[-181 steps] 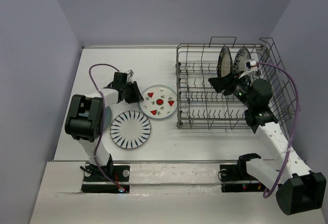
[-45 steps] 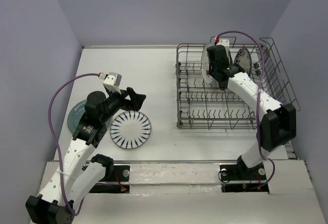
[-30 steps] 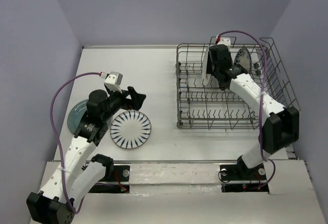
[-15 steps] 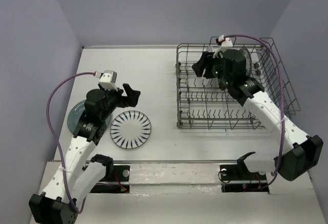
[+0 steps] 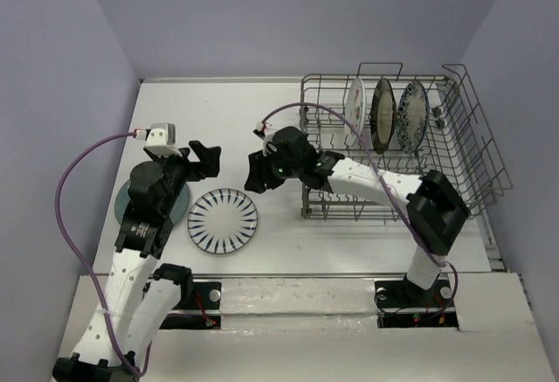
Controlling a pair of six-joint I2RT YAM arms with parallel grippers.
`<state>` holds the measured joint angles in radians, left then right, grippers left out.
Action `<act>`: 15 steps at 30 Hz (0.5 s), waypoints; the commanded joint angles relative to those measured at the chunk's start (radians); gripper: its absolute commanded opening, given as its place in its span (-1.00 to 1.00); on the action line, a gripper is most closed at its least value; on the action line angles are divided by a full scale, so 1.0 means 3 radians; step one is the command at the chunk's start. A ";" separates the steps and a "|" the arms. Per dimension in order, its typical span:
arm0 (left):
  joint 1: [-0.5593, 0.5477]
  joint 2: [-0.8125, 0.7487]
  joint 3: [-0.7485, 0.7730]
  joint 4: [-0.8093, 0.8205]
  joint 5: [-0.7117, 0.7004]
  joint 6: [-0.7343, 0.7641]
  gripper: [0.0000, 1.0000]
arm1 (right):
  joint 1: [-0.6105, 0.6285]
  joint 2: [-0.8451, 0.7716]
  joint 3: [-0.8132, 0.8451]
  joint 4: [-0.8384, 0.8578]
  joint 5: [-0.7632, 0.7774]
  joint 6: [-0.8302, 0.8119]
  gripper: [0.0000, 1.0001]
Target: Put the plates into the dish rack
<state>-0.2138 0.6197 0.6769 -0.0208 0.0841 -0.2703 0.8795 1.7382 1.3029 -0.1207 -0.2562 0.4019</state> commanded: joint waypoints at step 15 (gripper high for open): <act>-0.0095 -0.0215 -0.0027 0.0161 0.0113 0.0006 0.98 | 0.0131 0.1062 0.0397 -0.0201 -0.0138 0.0128 0.04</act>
<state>-0.2314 0.5697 0.6758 -0.0200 0.1040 -0.2710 0.8917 2.0323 1.4033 -0.1791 -0.2958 0.4236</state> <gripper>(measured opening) 0.990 0.564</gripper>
